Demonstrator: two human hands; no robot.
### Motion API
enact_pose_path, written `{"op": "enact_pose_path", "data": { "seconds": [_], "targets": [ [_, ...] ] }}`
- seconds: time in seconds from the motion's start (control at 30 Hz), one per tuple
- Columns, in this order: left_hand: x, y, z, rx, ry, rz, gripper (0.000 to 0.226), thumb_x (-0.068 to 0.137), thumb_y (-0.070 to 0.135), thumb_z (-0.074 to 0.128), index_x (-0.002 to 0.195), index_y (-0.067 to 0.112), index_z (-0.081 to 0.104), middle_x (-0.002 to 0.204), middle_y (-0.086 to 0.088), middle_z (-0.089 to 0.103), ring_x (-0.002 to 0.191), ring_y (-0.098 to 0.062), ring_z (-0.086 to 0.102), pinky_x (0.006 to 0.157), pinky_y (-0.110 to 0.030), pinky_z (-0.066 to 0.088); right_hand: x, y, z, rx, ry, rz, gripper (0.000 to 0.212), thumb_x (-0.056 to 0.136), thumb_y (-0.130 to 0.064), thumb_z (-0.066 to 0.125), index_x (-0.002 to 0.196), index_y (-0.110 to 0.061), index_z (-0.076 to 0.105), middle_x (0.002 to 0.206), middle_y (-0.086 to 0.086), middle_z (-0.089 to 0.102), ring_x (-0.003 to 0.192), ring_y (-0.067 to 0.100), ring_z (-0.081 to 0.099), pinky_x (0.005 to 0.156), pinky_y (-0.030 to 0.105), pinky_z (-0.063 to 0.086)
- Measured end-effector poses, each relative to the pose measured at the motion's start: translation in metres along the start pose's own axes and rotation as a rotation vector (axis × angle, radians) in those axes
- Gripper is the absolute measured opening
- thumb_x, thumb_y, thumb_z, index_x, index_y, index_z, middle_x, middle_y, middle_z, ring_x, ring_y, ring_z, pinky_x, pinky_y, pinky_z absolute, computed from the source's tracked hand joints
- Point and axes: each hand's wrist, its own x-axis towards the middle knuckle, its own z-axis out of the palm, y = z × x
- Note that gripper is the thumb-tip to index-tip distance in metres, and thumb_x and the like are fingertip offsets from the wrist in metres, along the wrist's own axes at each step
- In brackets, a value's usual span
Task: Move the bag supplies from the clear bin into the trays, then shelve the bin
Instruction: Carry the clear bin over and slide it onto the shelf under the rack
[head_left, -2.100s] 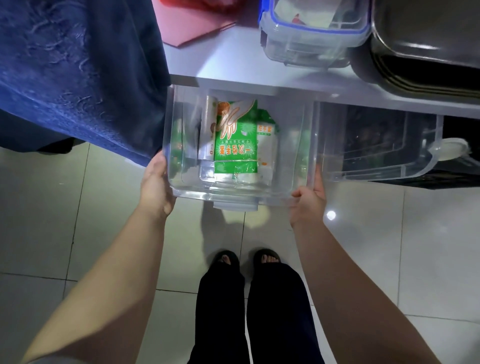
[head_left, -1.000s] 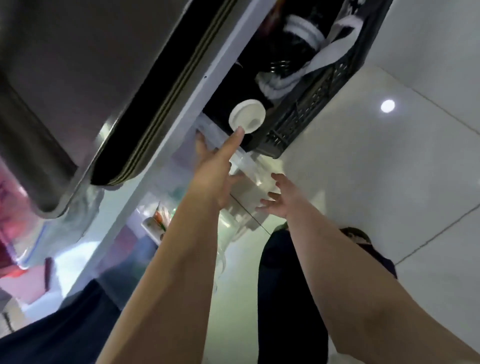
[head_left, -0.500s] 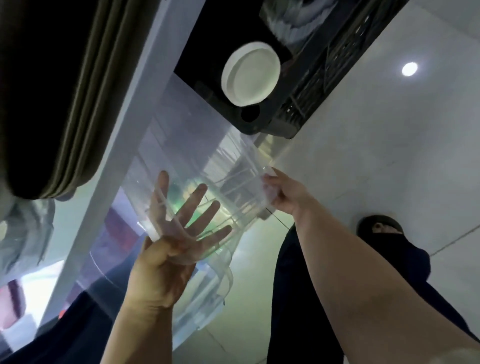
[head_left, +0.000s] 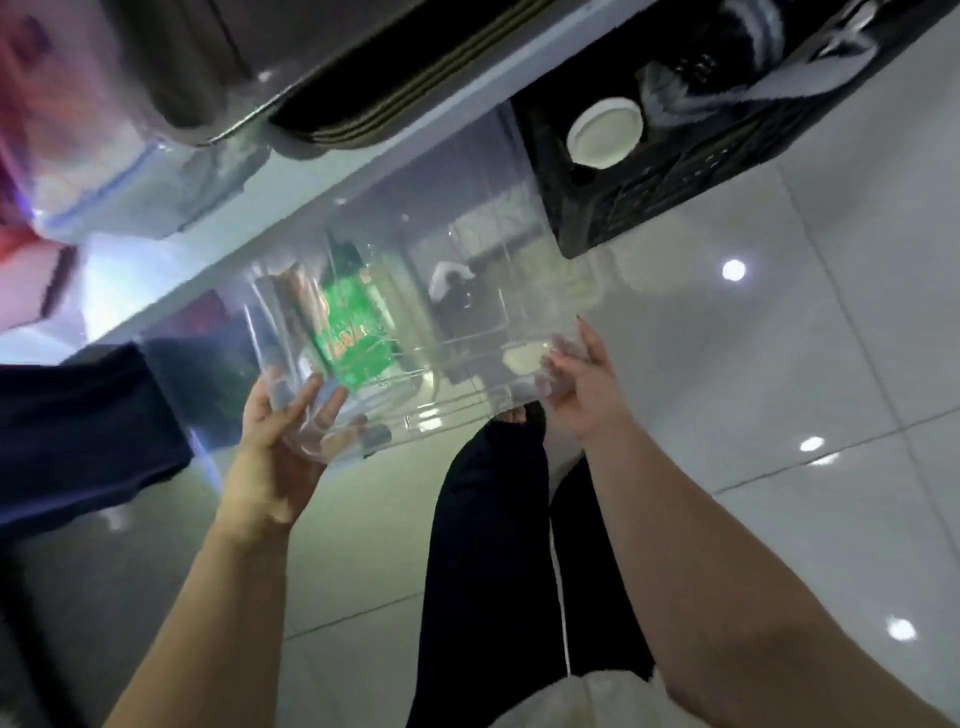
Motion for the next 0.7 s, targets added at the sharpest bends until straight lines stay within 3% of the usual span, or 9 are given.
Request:
{"op": "enact_pose_path", "data": {
  "seconds": [0.1, 0.23, 0.33, 0.4, 0.47, 0.6, 0.63, 0.7],
  "targets": [
    [-0.012, 0.002, -0.016, -0.017, 0.155, -0.004, 0.027, 0.095, 0.012, 0.052, 0.119, 0.023, 0.048, 0.102, 0.004, 0.058, 0.114, -0.026, 0.048, 0.097, -0.047, 0.044, -0.038, -0.004, 0.016, -0.191, 0.034, -0.048, 0.058, 0.083, 0.007, 0.062, 0.117, -0.039, 0.057, 0.118, 0.008, 0.059, 0.072, 0.014, 0.066, 0.054, 0.024, 0.051],
    [-0.022, 0.005, -0.032, -0.006, 0.216, -0.032, 0.040, 0.098, 0.017, 0.049, 0.137, 0.008, 0.046, 0.118, -0.013, 0.051, 0.110, -0.030, 0.045, 0.100, -0.049, 0.037, -0.072, -0.001, 0.035, -0.381, 0.003, -0.103, 0.070, 0.083, 0.010, 0.059, 0.133, -0.038, 0.045, 0.121, 0.007, 0.052, 0.078, 0.015, 0.066, 0.052, 0.023, 0.052],
    [-0.023, 0.007, -0.052, -0.092, 0.153, -0.065, 0.043, 0.100, 0.017, 0.041, 0.140, 0.002, 0.039, 0.131, -0.021, 0.046, 0.113, -0.035, 0.049, 0.089, -0.043, 0.047, -0.090, 0.002, 0.043, -0.406, -0.071, -0.204, 0.068, 0.086, 0.013, 0.053, 0.131, -0.038, 0.045, 0.129, 0.005, 0.051, 0.097, 0.018, 0.068, 0.072, 0.035, 0.057],
    [-0.030, 0.006, -0.071, -0.123, 0.130, -0.071, 0.044, 0.100, 0.020, 0.041, 0.142, 0.006, 0.039, 0.131, -0.015, 0.050, 0.109, -0.031, 0.053, 0.082, -0.038, 0.052, -0.102, 0.010, 0.051, -0.480, -0.080, -0.238, 0.073, 0.087, 0.011, 0.055, 0.137, -0.039, 0.039, 0.136, 0.003, 0.048, 0.110, 0.023, 0.062, 0.079, 0.037, 0.055],
    [-0.039, 0.001, -0.093, -0.155, 0.160, -0.087, 0.043, 0.099, 0.025, 0.045, 0.141, 0.017, 0.043, 0.129, -0.004, 0.058, 0.111, -0.022, 0.057, 0.091, -0.038, 0.049, -0.113, 0.025, 0.065, -0.526, -0.062, -0.274, 0.075, 0.087, 0.010, 0.056, 0.140, -0.039, 0.036, 0.139, 0.003, 0.045, 0.111, 0.024, 0.060, 0.082, 0.036, 0.054],
    [-0.050, -0.003, -0.137, -0.086, 0.381, -0.015, 0.036, 0.098, 0.031, 0.051, 0.133, 0.022, 0.054, 0.097, 0.013, 0.066, 0.081, 0.001, 0.063, 0.077, -0.027, 0.057, -0.121, 0.065, 0.104, -0.635, -0.070, -0.345, 0.073, 0.091, 0.008, 0.051, 0.146, -0.032, 0.026, 0.151, 0.003, 0.033, 0.124, 0.021, 0.051, 0.098, 0.038, 0.048],
    [-0.050, -0.005, -0.149, -0.037, 0.434, 0.009, 0.035, 0.098, 0.033, 0.050, 0.132, 0.025, 0.055, 0.104, 0.013, 0.067, 0.086, 0.002, 0.064, 0.082, -0.027, 0.056, -0.120, 0.077, 0.116, -0.693, -0.087, -0.359, 0.072, 0.092, 0.007, 0.051, 0.147, -0.031, 0.024, 0.154, 0.000, 0.028, 0.128, 0.019, 0.046, 0.103, 0.037, 0.044],
    [-0.047, -0.010, -0.172, 0.078, 0.482, 0.038, 0.037, 0.100, 0.035, 0.045, 0.136, 0.031, 0.050, 0.129, 0.007, 0.061, 0.117, -0.011, 0.059, 0.104, -0.039, 0.045, -0.110, 0.095, 0.140, -0.848, -0.093, -0.421, 0.069, 0.093, 0.003, 0.049, 0.147, -0.031, 0.023, 0.154, -0.009, 0.024, 0.135, 0.014, 0.035, 0.108, 0.033, 0.034]
  ]
}}
